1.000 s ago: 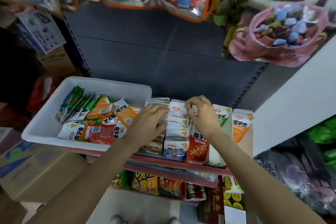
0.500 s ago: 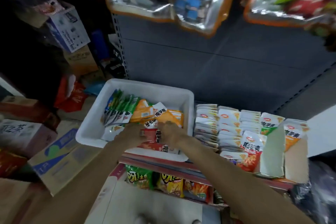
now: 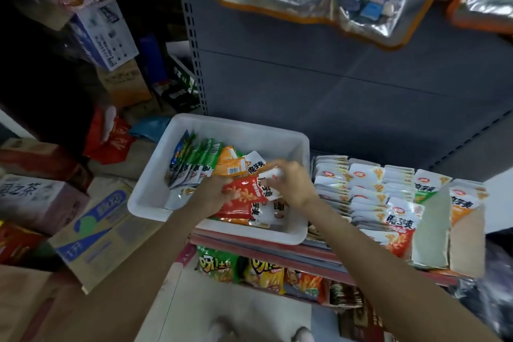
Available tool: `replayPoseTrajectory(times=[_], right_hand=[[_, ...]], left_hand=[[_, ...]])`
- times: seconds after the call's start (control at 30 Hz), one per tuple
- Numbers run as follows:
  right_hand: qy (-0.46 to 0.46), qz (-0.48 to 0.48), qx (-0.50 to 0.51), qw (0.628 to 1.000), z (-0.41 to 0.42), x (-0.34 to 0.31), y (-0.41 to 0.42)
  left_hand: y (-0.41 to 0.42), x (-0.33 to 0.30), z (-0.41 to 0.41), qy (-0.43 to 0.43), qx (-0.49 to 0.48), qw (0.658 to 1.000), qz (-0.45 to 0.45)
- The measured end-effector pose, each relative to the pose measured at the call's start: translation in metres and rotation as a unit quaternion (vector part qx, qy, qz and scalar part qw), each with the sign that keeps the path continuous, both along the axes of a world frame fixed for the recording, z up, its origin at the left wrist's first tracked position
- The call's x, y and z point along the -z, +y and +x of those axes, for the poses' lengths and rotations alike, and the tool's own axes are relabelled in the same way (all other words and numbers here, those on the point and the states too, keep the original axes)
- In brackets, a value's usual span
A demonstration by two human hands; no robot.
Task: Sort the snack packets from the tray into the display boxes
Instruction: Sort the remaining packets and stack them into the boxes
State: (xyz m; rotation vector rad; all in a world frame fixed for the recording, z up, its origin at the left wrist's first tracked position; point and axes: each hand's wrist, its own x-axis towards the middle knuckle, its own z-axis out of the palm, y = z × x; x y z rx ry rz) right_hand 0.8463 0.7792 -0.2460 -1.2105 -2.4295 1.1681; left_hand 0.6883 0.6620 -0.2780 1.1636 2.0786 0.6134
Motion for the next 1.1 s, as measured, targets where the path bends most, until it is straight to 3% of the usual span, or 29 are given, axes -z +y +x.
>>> replayPoseTrajectory(times=[0.13,0.33,0.5,0.7,0.83,0.97,1.1], right_hand=[[0.174,-0.131,0.092,0.972,0.013,-0.023,0.012],[0.255,-0.1,0.126,0.954,0.056,-0.056,0.029],[0.299,-0.05,0.158,0.94,0.115,-0.079,0.047],[0.321,0.01,0.237,0.917,0.194,-0.082,0.06],[0.305,0.054,0.262,0.914,0.234,-0.082,0.074],[0.269,0.077,0.237,0.931,0.257,-0.076,0.081],[0.151,0.131,0.153,0.968,0.267,-0.059,0.082]], left_hand=[[0.002,-0.019,0.01,-0.055,-0.009,0.995,0.077],[0.033,-0.044,0.051,-0.092,-0.023,0.983,0.16],[0.068,-0.061,0.11,-0.131,0.001,0.977,0.169],[0.103,-0.066,0.173,-0.065,0.06,0.983,0.16],[0.107,-0.064,0.2,0.087,0.162,0.978,0.103],[0.099,-0.058,0.216,0.201,0.277,0.939,-0.022],[0.095,-0.059,0.225,0.278,0.276,0.92,-0.026]])
